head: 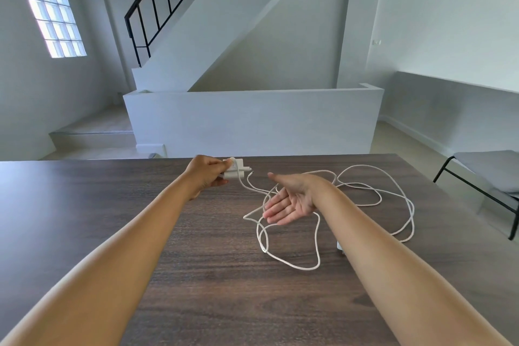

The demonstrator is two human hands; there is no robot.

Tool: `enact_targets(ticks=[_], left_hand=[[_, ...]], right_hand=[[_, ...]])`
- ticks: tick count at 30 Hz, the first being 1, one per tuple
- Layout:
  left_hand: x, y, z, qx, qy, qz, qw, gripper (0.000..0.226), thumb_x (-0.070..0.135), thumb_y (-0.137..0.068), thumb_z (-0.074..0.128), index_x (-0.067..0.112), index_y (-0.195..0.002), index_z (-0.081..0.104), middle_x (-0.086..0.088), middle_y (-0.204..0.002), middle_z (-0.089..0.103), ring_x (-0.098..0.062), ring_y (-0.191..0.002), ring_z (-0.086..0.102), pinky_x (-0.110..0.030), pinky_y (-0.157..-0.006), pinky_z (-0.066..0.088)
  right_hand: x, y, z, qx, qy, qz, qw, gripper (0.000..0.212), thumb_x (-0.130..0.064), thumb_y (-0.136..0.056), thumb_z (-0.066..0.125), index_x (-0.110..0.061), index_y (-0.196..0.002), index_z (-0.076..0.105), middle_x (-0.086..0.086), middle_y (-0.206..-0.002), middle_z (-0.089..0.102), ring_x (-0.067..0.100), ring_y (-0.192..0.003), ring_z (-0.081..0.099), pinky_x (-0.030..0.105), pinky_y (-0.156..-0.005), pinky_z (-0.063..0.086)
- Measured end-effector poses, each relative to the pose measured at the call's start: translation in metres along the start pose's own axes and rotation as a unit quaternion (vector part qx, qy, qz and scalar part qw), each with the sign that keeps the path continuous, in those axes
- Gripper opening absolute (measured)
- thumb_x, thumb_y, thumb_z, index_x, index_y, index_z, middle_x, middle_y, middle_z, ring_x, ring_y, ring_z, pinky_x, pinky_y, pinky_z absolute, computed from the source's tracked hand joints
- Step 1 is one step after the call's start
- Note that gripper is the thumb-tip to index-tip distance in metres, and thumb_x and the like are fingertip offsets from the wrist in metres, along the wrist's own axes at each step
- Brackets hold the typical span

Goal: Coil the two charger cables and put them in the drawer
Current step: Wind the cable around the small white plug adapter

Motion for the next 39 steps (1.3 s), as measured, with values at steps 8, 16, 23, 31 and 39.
enact_targets(ticks=[8, 16, 23, 31, 39], left_hand=[[-0.008, -0.008, -0.001, 0.096, -0.059, 0.025, 0.993, 0.024, 0.028, -0.089, 0.066, 0.009, -0.074, 0.071, -0.007, -0.081, 0.07, -0.021, -0.07, 0.068, -0.043, -0.085, 0.057], [0.016, -0.008, 0.005, 0.145, 0.159, -0.048, 0.975, 0.022, 0.023, -0.089, 0.065, 0.003, -0.081, 0.06, -0.012, -0.082, 0.065, -0.022, -0.071, 0.066, -0.035, -0.073, 0.06], [0.043, 0.02, 0.011, -0.155, 0.153, -0.055, 0.975, 0.023, 0.018, -0.093, 0.055, -0.004, -0.096, 0.061, -0.013, -0.083, 0.062, -0.016, -0.069, 0.064, -0.021, -0.058, 0.057], [0.056, 0.034, 0.016, -0.322, -0.167, -0.052, 0.93, 0.045, 0.027, -0.079, 0.067, -0.008, -0.107, 0.067, -0.013, -0.086, 0.072, -0.013, -0.068, 0.065, -0.018, -0.06, 0.052], [0.045, 0.016, 0.014, -0.153, -0.364, 0.052, 0.917, 0.029, 0.032, -0.083, 0.07, 0.004, -0.087, 0.075, -0.006, -0.075, 0.074, -0.013, -0.063, 0.065, -0.025, -0.06, 0.053]], right_hand=[[-0.001, 0.001, 0.02, -0.078, -0.306, -0.092, 0.944, 0.02, -0.01, -0.095, 0.053, -0.002, -0.078, 0.06, 0.005, -0.052, 0.063, 0.017, -0.049, 0.066, 0.039, -0.073, 0.058], [0.008, -0.004, 0.037, -0.111, -0.096, -0.114, 0.983, 0.027, -0.034, -0.097, 0.051, -0.014, -0.085, 0.063, -0.009, -0.044, 0.025, 0.001, -0.033, 0.021, 0.011, -0.033, 0.015], [0.006, -0.011, 0.01, 0.086, 0.047, -0.109, 0.989, 0.041, -0.049, -0.081, 0.07, -0.012, -0.069, 0.057, -0.01, -0.04, 0.028, 0.004, -0.034, 0.016, 0.015, -0.031, 0.016], [-0.038, 0.02, -0.011, 0.187, 0.184, -0.176, 0.949, 0.034, -0.039, -0.075, 0.079, -0.011, -0.067, 0.06, -0.001, -0.05, 0.024, 0.011, -0.042, 0.02, 0.018, -0.04, 0.019], [-0.058, 0.043, 0.001, 0.26, 0.172, -0.27, 0.911, 0.031, -0.03, -0.087, 0.064, -0.015, -0.06, 0.062, 0.0, -0.051, 0.032, 0.015, -0.043, 0.028, 0.021, -0.048, 0.027]])
Point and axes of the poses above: each hand's wrist, its own y-axis away from the middle knuckle, its own z-axis out of the palm, x = y × z, the point moved 2 cm from there along -y, towards the middle knuckle
